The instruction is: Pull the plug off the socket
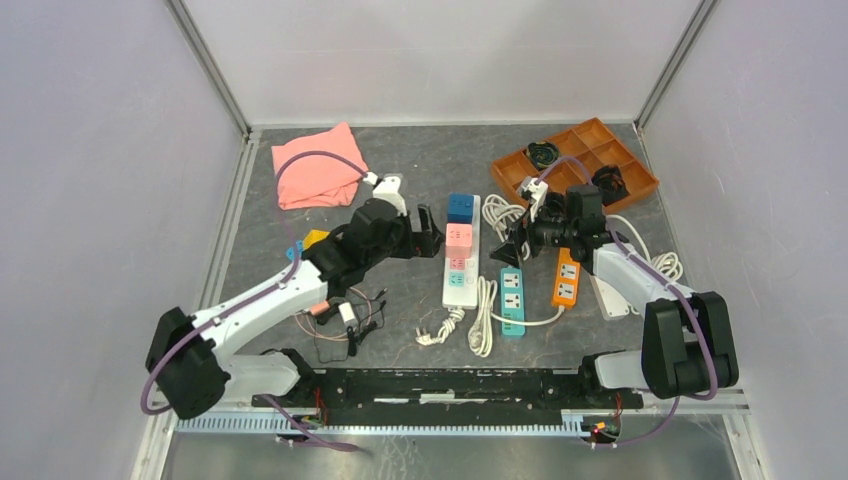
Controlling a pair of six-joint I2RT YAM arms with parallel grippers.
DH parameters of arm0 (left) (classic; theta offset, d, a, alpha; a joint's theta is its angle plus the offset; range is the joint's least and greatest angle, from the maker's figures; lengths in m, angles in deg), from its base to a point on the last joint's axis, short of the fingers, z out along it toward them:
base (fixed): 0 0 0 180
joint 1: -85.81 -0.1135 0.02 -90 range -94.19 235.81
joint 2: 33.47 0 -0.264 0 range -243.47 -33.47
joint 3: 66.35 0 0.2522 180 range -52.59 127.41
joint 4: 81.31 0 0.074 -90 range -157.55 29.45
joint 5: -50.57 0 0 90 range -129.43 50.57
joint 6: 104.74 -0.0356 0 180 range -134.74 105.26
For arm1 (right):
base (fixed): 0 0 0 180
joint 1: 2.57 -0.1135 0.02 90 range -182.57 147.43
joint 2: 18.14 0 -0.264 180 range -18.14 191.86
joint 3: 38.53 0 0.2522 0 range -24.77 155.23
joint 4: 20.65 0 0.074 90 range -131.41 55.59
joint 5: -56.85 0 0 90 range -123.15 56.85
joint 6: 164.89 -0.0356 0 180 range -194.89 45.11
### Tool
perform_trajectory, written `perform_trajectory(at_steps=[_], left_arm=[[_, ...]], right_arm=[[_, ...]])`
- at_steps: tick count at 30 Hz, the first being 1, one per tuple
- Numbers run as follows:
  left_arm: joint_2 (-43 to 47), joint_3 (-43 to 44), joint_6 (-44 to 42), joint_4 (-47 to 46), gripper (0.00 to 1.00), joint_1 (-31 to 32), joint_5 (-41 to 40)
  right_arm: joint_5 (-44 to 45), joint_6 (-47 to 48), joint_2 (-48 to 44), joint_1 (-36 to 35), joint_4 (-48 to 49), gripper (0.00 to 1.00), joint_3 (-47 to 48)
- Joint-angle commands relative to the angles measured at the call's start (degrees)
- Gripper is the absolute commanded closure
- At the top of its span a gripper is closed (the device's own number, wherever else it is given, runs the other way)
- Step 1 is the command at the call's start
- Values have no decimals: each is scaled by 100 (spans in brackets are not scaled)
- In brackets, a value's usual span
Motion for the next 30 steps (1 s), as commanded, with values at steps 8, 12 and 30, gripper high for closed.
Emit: perform_trajectory(at_steps=[8,12,30], left_arm=[[-1350,1361,-259,49,0,727,-1546],[-1798,1597,-172,110,0,758,-1616],[-3704,2721,129,601,0,804,-1381]], right_arm=[[-10,129,-77,55,-31,5,258],[-28,131,-88,60,-28,5,258],[-54,156,-72,71,-55,5,266]])
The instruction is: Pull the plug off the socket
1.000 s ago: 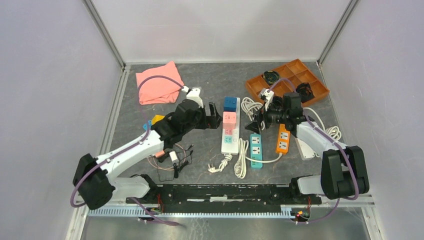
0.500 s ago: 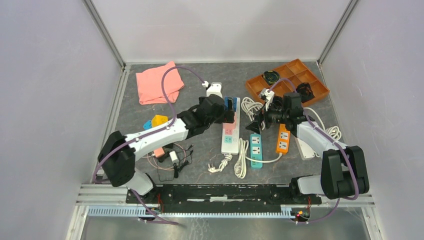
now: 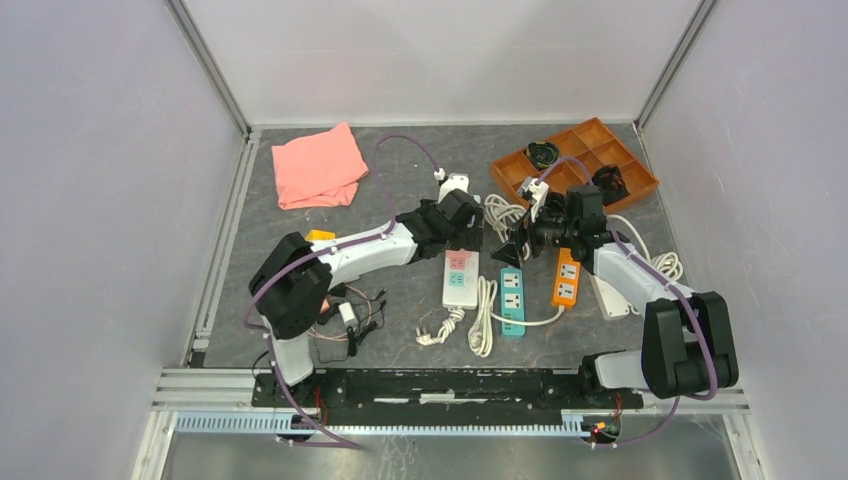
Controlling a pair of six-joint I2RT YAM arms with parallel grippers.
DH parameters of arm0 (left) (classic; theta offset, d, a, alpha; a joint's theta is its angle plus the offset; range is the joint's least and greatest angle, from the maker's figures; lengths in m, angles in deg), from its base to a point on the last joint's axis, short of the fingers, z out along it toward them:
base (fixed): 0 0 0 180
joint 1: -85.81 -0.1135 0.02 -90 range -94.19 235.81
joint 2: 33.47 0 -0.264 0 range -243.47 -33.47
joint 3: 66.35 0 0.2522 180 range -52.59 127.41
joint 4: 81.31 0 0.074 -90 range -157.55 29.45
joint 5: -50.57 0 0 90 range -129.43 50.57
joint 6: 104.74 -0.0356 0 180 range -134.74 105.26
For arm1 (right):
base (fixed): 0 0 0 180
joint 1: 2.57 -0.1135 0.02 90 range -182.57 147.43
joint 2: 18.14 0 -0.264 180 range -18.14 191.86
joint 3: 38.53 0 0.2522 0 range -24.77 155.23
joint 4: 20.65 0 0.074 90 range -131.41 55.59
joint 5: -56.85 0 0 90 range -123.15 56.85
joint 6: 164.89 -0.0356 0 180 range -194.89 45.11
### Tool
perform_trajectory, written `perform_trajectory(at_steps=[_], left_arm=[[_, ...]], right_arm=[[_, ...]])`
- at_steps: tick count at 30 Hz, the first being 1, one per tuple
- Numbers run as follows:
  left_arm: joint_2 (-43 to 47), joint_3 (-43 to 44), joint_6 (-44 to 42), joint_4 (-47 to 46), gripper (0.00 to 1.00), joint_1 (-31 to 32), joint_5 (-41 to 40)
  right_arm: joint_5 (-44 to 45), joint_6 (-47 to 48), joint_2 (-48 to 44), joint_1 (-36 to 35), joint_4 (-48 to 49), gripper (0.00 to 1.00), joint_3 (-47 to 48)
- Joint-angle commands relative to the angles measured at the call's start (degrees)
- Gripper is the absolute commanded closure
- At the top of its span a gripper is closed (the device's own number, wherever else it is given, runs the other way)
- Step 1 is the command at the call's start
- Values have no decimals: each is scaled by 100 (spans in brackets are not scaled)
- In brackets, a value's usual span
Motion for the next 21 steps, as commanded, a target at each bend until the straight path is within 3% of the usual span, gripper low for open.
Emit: perform_trajectory(at_steps=[1,21], left_arm=[[-143,281,215,97,0,52,-33],[-615,563,286,271,0,101,-221]], right_arm=[[-52,101,-72,29,32,5,254],[-105,129,-72,46,-15,5,277]])
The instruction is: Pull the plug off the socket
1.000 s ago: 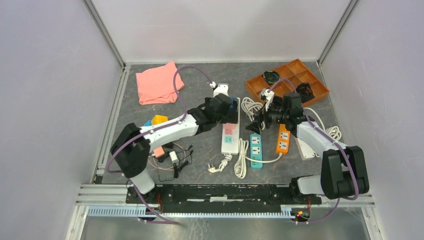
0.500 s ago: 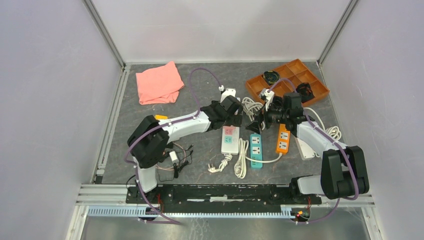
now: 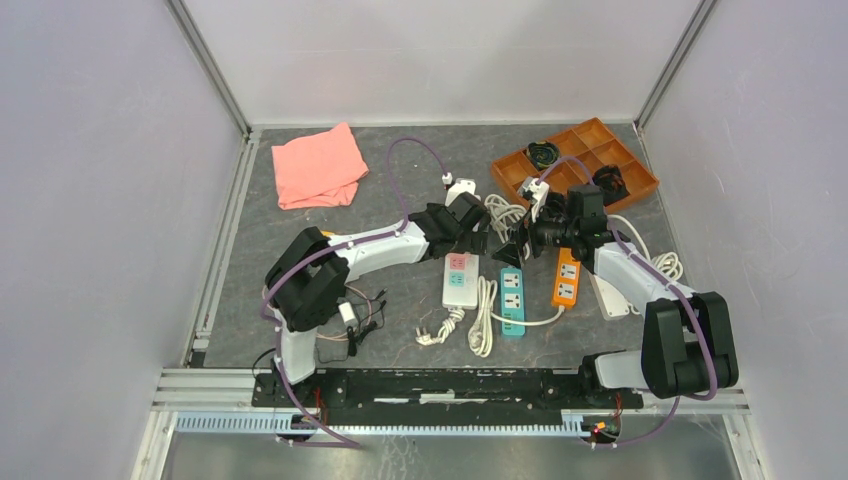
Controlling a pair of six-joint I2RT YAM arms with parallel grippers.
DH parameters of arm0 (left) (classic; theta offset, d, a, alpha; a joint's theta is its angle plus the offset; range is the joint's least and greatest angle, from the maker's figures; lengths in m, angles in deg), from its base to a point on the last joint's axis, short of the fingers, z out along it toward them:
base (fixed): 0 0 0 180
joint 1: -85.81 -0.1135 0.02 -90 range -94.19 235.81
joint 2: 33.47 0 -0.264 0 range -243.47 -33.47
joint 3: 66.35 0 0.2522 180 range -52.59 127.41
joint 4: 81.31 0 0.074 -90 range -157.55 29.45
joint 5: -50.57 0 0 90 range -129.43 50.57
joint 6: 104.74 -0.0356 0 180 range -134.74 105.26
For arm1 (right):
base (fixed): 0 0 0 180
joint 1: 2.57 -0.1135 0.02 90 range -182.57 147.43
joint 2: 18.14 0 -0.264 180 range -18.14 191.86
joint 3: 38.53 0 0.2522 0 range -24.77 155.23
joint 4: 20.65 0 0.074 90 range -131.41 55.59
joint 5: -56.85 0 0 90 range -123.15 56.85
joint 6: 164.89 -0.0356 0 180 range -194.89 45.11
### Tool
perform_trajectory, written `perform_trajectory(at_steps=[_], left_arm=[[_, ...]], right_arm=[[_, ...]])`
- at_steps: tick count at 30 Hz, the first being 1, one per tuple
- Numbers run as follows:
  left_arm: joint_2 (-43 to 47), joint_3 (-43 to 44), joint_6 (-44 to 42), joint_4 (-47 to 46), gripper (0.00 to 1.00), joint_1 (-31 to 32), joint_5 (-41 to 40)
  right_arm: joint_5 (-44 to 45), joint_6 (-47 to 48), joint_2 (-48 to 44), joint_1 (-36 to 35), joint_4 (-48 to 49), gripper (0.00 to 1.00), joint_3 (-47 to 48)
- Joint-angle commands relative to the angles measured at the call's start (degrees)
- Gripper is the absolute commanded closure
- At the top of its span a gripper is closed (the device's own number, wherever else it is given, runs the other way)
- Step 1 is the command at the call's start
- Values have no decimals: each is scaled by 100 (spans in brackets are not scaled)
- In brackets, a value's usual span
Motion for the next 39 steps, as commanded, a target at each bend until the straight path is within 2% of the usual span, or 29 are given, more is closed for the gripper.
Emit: perform_trajectory(at_steps=[1,11,15,19,21,23,29,35,39], left_arm=[[-24,232,217,24,0,39,-207],[-31,240,180,16,1,42,-136],[-32,240,145,9,6,42,-95],[-21,254,118,16,23,42,-80],[-14,265,109,21,35,41,-70],[-13,277,121,37,53,42,-80],[95,323,135,136,89,41,-125],[689,135,100,-92,98,42,-155],[1292,-223,135,-483,98,33,-64]], right_arm=[[-87,95,-68,16,85,5,249],[-87,95,-55,16,85,5,249],[-96,104,-71,26,82,5,249],[-96,105,-80,29,83,5,249],[-96,113,-89,38,84,5,249],[-104,113,-90,34,78,5,248],[-147,113,-81,34,72,5,249],[-351,-160,-58,38,280,5,172],[-809,-1074,23,42,1063,5,-98]])
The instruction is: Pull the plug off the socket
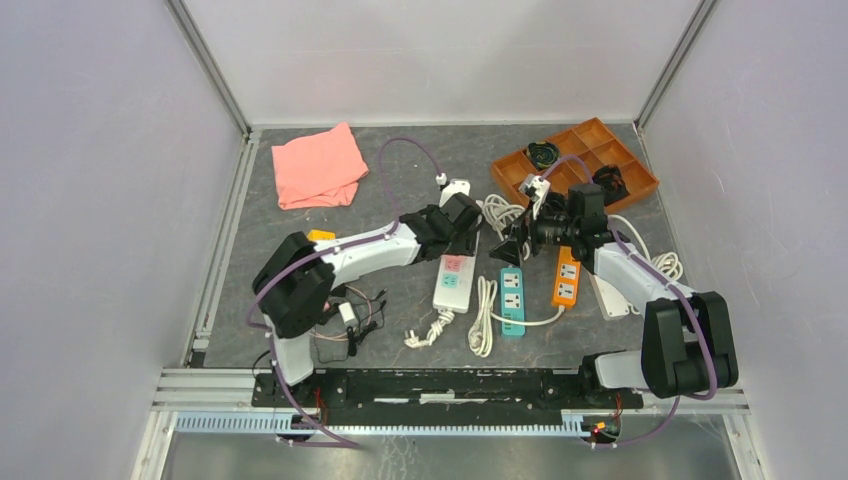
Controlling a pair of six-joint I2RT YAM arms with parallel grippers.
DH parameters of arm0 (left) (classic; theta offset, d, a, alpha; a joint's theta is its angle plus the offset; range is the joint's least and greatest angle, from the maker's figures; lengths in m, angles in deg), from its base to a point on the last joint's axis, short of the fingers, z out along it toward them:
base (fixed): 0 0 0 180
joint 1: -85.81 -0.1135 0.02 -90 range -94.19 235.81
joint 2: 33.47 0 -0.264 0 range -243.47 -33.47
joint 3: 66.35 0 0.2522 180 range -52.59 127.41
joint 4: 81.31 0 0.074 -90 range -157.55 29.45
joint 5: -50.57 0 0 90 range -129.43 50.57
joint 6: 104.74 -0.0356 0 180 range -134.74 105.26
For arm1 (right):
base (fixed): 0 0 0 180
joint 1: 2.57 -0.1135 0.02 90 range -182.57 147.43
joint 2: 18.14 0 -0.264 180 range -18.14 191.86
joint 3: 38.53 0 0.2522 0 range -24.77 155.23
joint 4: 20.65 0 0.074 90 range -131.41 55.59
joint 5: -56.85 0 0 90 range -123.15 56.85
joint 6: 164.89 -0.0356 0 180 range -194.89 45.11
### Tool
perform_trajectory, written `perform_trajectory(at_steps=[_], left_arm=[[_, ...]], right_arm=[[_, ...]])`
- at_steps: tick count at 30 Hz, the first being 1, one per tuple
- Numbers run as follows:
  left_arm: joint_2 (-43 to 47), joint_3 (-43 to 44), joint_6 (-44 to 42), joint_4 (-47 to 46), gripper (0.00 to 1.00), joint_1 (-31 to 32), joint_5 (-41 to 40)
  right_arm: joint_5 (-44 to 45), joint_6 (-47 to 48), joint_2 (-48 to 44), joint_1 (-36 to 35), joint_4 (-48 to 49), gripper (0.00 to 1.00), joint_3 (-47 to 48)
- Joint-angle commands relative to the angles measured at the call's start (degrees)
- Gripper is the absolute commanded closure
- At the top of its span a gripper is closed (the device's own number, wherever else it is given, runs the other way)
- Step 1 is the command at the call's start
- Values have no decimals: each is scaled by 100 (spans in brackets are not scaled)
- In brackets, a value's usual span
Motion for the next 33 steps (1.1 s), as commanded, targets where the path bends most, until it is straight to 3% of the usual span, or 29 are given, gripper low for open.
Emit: perform_trajectory(at_steps=[1,8,16,33], left_arm=[[1185,-315,133,-812,98,24,-50],[2043,-1381,640,-1802,98,2,79],[2311,-1962,1192,-2525,98,-12,247],[2518,-2365,1506,-3090,98,-11,22]], right_arm=[[-676,-1157,51,34,1221,5,-195],[-863,-2488,466,33,2248,4,-502],[-826,-4145,863,-22,3489,3,-909],[-806,-4258,1198,-332,3046,4,-734]])
